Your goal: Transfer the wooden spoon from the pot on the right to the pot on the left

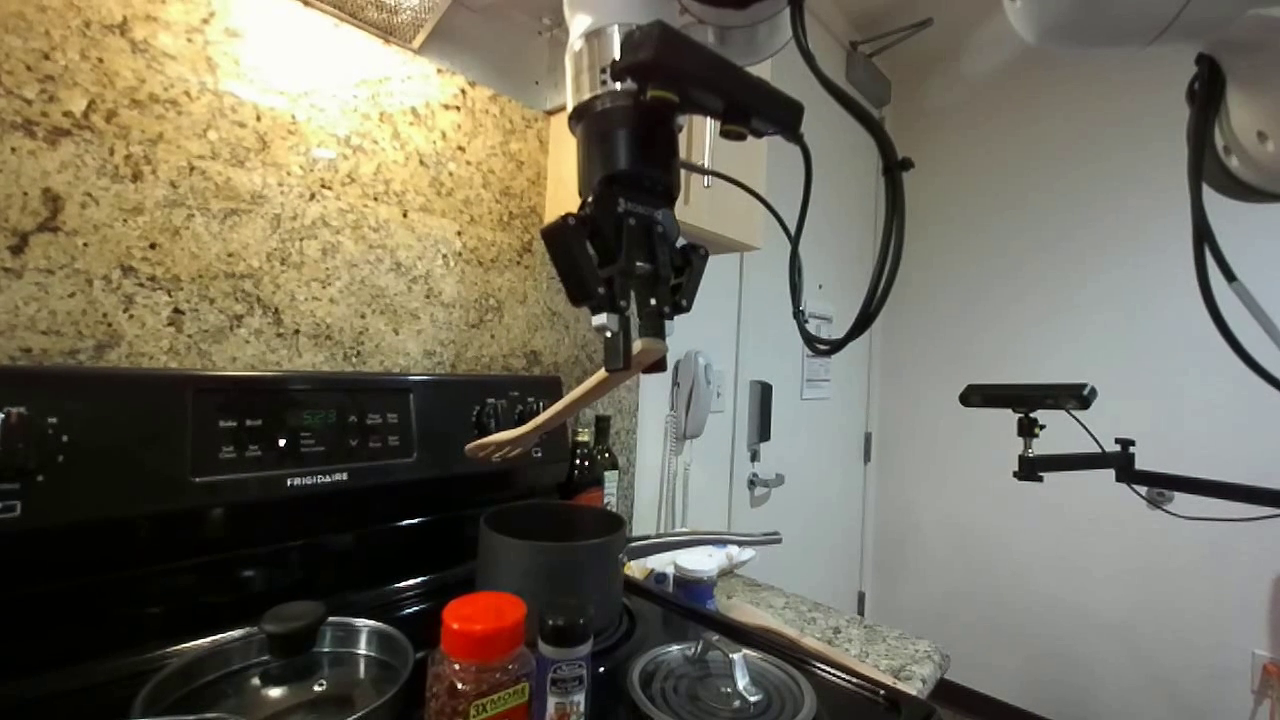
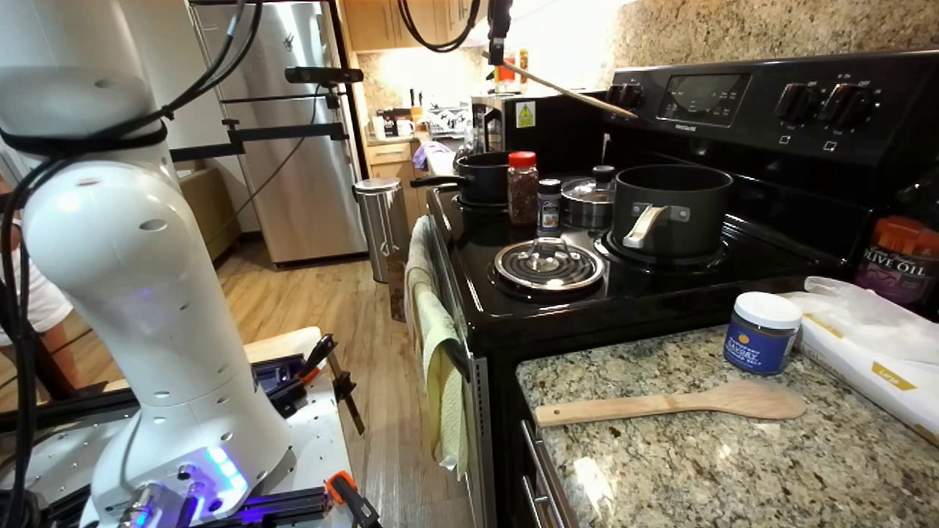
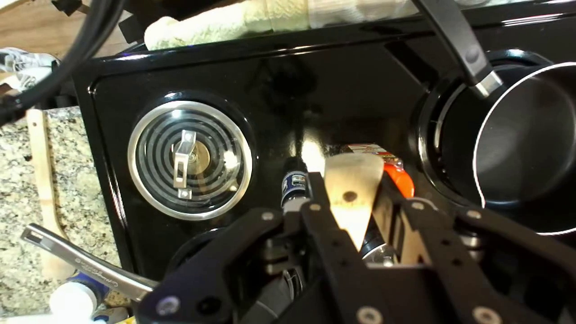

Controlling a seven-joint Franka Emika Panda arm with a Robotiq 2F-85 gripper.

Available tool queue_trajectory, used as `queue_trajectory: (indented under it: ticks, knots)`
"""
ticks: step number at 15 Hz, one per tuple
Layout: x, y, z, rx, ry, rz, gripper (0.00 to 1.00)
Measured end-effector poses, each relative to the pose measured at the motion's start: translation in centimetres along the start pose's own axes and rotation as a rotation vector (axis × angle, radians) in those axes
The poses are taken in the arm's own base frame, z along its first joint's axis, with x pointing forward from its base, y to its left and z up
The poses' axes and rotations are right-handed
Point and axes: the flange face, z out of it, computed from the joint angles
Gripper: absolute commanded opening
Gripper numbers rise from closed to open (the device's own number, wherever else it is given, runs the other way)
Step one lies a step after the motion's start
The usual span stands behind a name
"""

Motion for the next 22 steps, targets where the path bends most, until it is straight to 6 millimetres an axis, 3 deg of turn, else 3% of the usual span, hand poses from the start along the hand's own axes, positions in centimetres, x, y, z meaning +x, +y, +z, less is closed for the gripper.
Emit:
queue_trajectory:
  ticks: [1,4,7,10,16,17,19,21,22]
  knots:
    - [0.1,0.1,0.0,-0.001,-0.001,0.000,0.14]
    - [0.1,0.0,0.2,-0.002,-0.003,-0.003,0.14]
    - [-1.1,-1.2,0.2,-0.002,-0.001,-0.066,0.14]
    - [-4.0,-2.8,0.5,-0.003,0.009,-0.186,0.14]
    - [-12.1,-4.3,3.0,-0.030,0.047,-0.476,0.14]
    - [-13.5,-4.4,3.7,-0.040,0.051,-0.528,0.30]
    - [-15.2,-4.4,4.8,-0.054,0.058,-0.582,0.30]
    - [-15.8,-4.1,5.2,-0.059,0.061,-0.592,0.30]
    - [-15.7,-4.1,5.2,-0.059,0.061,-0.595,0.14]
